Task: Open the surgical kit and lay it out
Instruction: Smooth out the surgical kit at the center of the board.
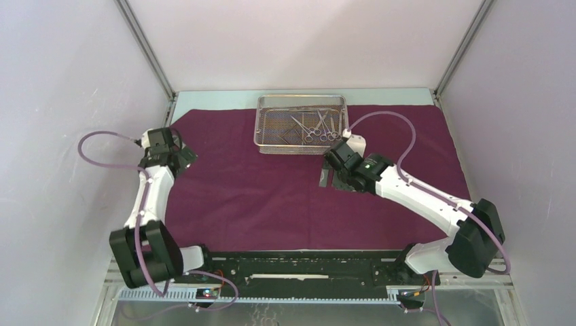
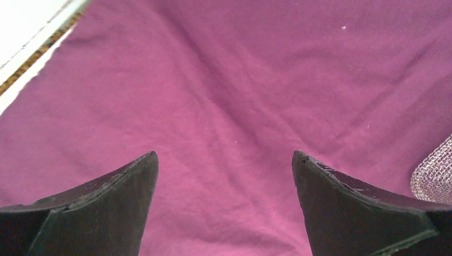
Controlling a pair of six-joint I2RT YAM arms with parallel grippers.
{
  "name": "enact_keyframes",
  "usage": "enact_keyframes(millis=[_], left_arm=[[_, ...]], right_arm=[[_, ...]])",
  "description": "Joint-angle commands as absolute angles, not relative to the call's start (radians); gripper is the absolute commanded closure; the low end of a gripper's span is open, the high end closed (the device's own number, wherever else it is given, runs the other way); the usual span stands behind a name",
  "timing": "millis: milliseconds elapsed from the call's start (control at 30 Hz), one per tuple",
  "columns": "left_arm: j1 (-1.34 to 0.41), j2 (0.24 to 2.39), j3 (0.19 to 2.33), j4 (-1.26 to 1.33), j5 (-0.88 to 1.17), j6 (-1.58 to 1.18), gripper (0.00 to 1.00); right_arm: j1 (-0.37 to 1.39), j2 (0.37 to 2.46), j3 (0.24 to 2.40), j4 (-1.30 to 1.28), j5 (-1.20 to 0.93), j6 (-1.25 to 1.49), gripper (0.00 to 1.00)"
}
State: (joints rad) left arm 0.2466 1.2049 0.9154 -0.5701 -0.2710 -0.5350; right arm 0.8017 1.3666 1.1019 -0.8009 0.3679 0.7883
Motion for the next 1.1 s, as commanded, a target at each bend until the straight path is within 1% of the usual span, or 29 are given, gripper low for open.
enact_keyframes(millis=[0, 100, 200, 500, 667, 833, 933, 1067], left_arm=[[0.240, 1.323, 1.009, -0.494, -0.181, -0.549, 0.00], [0.240, 1.430, 1.061, -0.459, -0.166, -0.529, 0.00], [0.242, 1.563, 1.178, -0.463, -0.178, -0.502, 0.00], [0.253, 2.012, 1.680, -0.545, -0.187, -0.486, 0.00], [0.269, 2.206, 1.965, -0.586, -0.205, -0.478, 0.00], [0.289, 2.387, 2.255, -0.653, -0.211, -0.476, 0.07], [0.294, 2.437, 2.293, -0.637, -0.213, -0.495, 0.09], [0.309, 2.474, 2.306, -0.619, -0.224, -0.527, 0.09]], right_arm=[[0.763, 1.341, 1.105, -0.733, 0.357, 0.759, 0.03], [0.741, 1.352, 1.096, -0.690, 0.334, 0.747, 0.03], [0.706, 1.369, 1.094, -0.652, 0.289, 0.722, 0.04], [0.614, 1.430, 1.094, -0.570, 0.243, 0.655, 0.04], [0.565, 1.449, 1.094, -0.533, 0.192, 0.612, 0.05], [0.542, 1.455, 1.094, -0.505, 0.159, 0.587, 0.05], [0.538, 1.461, 1.094, -0.492, 0.145, 0.572, 0.05], [0.530, 1.472, 1.094, -0.479, 0.130, 0.561, 0.05]])
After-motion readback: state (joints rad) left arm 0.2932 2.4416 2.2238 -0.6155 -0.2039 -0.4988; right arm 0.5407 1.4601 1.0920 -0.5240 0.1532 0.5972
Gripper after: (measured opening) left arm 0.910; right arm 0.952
